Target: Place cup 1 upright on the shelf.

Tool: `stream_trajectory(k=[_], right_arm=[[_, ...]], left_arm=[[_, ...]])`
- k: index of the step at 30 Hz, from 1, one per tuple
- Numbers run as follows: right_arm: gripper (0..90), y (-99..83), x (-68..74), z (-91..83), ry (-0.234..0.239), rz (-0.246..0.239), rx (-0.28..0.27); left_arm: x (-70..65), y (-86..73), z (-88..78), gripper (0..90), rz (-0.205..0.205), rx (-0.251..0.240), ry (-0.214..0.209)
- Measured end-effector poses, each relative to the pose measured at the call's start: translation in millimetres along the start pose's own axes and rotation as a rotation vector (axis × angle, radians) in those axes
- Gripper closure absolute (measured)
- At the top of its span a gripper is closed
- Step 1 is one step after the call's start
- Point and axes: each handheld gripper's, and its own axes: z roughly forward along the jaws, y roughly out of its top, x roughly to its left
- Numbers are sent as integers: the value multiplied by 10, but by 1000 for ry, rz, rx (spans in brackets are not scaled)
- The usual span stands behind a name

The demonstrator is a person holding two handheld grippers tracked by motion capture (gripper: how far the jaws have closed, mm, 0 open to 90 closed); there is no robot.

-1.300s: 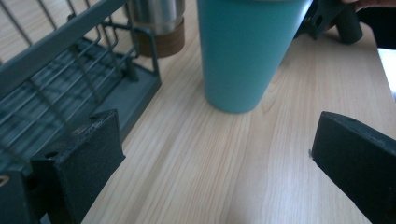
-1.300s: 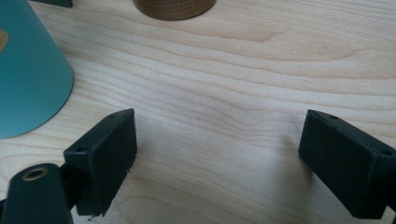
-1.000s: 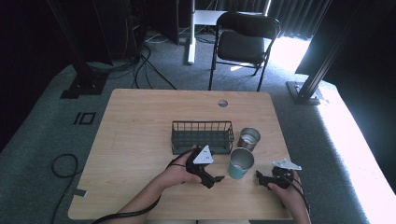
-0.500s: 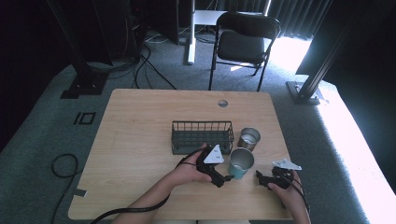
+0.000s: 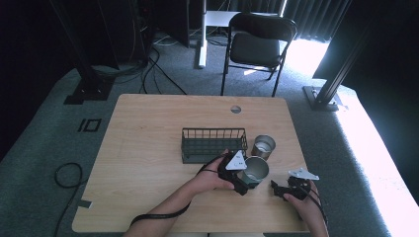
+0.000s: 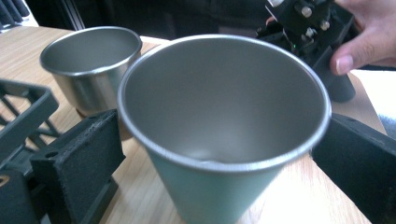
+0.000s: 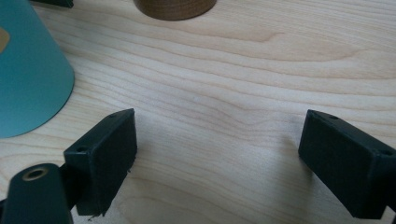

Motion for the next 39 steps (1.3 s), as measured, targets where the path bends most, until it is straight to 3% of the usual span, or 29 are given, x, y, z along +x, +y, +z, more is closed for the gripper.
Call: stream_trajectory(k=[19,22,24,30,39], right_arm=[[111,0,0,0,1,-1,0],[111,0,0,0,0,-2,0],[111,0,0,0,1,-1,0],[111,0,1,0,0,0,0],[112,0,1,0,1,0,-1]], left_arm=[[-23,26,181,28,15,4,-9],[-29,24,200,59,17,11,7],[-35,20,222,139,8,3,20],[-38,37,226,143,8,12,23],[-55,109,113,144,-4,-15,-3]])
